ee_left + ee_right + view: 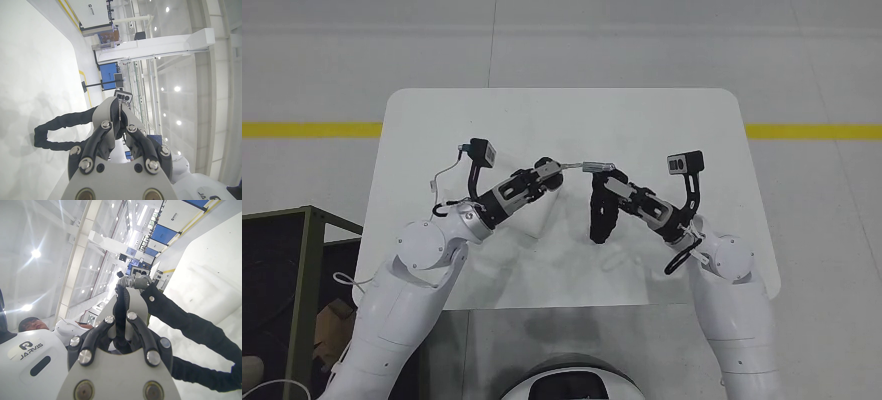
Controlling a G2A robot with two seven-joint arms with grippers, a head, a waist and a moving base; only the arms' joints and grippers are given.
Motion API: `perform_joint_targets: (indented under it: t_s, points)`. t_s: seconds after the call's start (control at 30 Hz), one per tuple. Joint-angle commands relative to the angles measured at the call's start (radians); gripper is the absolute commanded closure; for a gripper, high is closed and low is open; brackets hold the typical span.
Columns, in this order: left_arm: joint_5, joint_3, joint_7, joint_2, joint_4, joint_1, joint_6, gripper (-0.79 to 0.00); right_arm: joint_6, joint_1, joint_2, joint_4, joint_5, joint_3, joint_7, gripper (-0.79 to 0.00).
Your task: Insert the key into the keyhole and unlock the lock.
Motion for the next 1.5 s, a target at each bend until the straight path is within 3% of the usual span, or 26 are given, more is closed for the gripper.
perform_joint_targets:
  t_s: [0.0,0.17,0.47,1.47]
  points:
    - [0.001,-0.001,-0.003,-0.001,-0.003,0.002,0.001,0.000,-0.003,0.000,0.003,-0.002,0.002,-0.001,-0.002,0.000]
    - [-0.016,-0.013,-0.006,-0.003,-0.009,0.014,-0.003,0.000,-0.001,0.008,0.014,0.007,0.032,0.011,0.005,0.000]
    - [-0.082,-0.055,-0.116,0.000,-0.004,0.017,0.021,0.000,0.039,0.048,0.042,0.028,0.096,0.038,0.153,0.000]
    - [-0.057,-0.041,-0.127,-0.017,0.006,0.011,0.042,0.000,0.005,0.074,0.084,0.050,0.100,-0.036,0.102,0.000]
